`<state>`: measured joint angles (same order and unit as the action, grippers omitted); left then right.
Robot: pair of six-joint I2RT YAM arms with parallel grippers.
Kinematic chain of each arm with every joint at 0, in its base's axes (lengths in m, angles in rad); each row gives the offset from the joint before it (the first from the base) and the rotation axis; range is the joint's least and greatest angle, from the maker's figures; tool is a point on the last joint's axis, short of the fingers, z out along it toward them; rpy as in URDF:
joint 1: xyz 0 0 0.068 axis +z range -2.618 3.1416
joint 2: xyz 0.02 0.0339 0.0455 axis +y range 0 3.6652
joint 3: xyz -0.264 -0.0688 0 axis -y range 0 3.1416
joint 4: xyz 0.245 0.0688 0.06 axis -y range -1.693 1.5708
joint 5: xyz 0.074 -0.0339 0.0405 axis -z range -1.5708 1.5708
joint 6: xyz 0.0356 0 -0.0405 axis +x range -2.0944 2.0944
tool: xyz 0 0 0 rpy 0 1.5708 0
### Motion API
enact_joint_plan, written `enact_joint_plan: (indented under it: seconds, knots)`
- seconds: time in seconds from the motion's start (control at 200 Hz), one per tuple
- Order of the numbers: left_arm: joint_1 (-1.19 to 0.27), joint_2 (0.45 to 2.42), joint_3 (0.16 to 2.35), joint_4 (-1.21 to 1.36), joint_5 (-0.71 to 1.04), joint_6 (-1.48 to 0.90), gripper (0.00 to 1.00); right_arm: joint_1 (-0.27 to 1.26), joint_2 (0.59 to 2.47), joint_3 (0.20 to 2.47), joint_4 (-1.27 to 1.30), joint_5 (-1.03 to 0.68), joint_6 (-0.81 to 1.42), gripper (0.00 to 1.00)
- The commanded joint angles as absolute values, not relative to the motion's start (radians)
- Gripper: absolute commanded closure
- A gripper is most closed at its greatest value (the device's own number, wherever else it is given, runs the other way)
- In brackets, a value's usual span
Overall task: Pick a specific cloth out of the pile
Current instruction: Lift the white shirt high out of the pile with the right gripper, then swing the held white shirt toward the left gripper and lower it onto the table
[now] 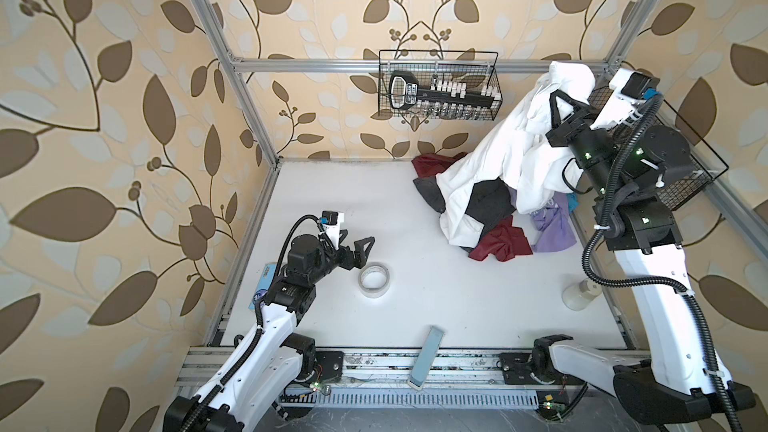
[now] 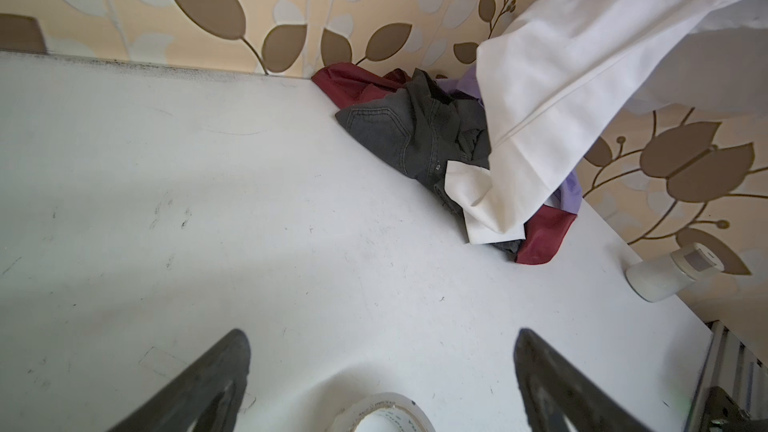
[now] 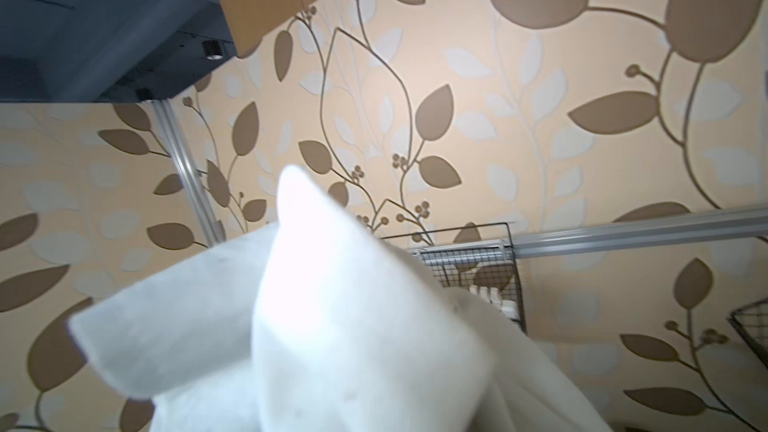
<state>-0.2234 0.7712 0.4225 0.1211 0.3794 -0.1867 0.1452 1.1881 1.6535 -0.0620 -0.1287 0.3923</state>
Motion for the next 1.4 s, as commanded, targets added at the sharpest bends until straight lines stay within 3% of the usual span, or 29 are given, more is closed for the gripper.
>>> enact_joint_plan:
  seconds: [0.0,0.18,0.515,0.72,0.985,1.4]
  knots:
    - [-0.232,0.752,0.424,0.114,0.358,-0.176,0.01,0.158,1.233,1.726,0.095,-0.278,0.497,1.0]
    - [-0.233,0.746,0.424,0.11,0.347,-0.176,0.01,0.213,1.37,1.929,0.177,-0.367,0.569,1.0]
    - [-0.236,0.732,0.422,0.101,0.323,-0.175,0.01,0.477,1.798,2.494,0.19,-0.435,0.586,1.0]
    - [-0.239,0.708,0.416,0.1,0.299,-0.179,0.01,0.562,1.945,2.352,0.351,-0.458,0.603,1.0]
    - [-0.242,0.701,0.413,0.107,0.287,-0.175,0.02,0.563,2.269,2.481,0.441,-0.498,0.653,1.0]
    - [-0.242,0.723,0.422,0.109,0.292,-0.166,0.02,0.481,2.243,2.476,0.531,-0.404,0.549,1.0]
